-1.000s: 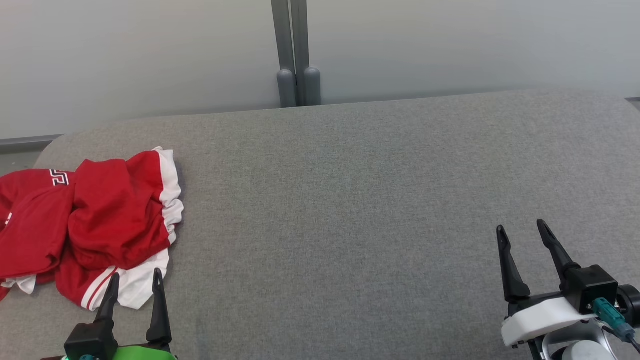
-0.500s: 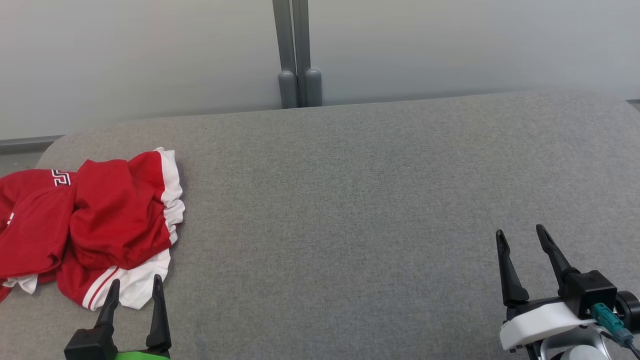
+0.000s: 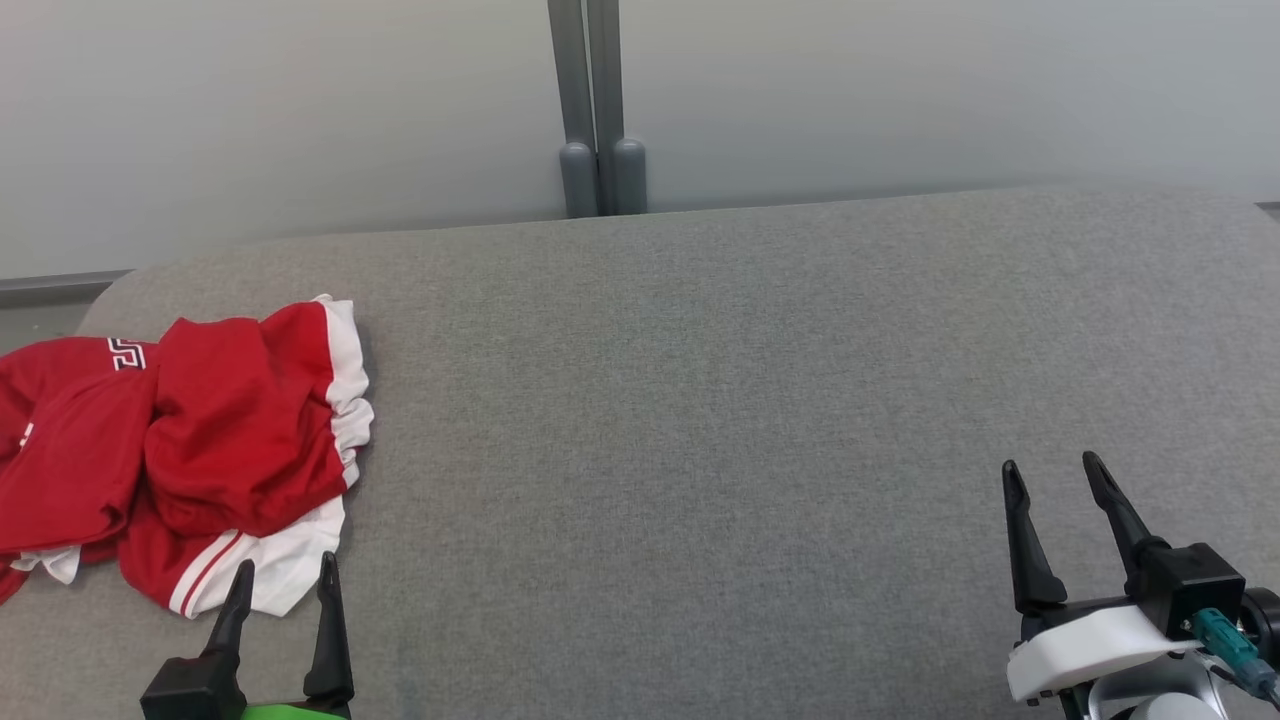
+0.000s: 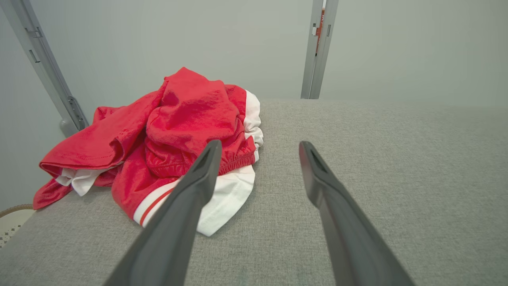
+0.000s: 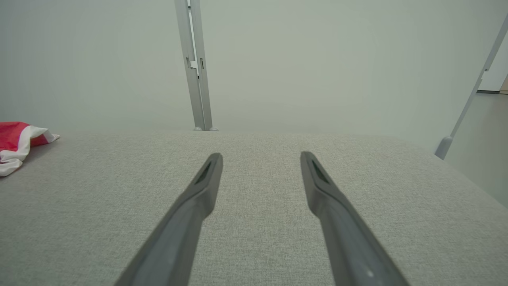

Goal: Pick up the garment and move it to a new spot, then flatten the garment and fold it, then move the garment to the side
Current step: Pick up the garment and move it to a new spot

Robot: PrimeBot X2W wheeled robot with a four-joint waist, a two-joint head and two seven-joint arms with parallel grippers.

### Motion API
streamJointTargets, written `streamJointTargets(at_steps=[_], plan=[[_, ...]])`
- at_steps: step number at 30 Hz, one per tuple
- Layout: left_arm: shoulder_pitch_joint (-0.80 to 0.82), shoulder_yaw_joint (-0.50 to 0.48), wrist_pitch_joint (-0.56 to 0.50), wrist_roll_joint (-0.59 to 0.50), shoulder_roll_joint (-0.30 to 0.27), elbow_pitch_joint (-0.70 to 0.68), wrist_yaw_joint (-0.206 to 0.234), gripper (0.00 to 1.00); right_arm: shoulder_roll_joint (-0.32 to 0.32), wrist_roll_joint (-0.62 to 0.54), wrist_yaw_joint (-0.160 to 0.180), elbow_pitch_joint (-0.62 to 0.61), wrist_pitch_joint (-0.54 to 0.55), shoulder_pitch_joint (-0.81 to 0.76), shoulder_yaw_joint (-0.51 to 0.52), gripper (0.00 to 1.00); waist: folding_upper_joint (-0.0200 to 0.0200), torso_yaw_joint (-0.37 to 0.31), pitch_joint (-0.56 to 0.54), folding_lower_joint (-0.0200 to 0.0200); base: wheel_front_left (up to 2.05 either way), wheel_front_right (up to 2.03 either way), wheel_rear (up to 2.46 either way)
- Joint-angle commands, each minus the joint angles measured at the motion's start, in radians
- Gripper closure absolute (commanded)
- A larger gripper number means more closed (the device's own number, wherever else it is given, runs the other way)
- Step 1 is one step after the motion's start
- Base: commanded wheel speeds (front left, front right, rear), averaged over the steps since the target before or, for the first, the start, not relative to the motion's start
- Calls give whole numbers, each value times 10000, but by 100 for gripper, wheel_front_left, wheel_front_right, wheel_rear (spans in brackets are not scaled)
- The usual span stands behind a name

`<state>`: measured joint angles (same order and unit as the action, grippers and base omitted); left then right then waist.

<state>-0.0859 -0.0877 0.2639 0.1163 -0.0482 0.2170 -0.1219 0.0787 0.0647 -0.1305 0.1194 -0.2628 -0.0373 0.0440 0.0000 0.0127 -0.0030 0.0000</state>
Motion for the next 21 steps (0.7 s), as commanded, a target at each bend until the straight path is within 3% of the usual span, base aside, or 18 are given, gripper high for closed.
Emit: streamJointTargets(at_steps=[1,4,14,21], plan=[[98,42,9,58,-45,13,-11,0,32,25,-4,-75,-31,-183,44,0,0,221,-21,0,0,0,0],[116,94,9,67,-45,31,-2,0,41,20,-4,-125,-31,-258,34,0,0,694,-67,0,0,0,0],[-429,-154,8,72,-46,-22,73,0,-37,169,-4,36,-31,-44,-777,0,0,3312,-314,0,0,0,0],[-630,-372,8,171,-42,-313,30,0,-43,242,-4,165,-31,254,-1387,0,0,3680,-300,0,0,0,0]])
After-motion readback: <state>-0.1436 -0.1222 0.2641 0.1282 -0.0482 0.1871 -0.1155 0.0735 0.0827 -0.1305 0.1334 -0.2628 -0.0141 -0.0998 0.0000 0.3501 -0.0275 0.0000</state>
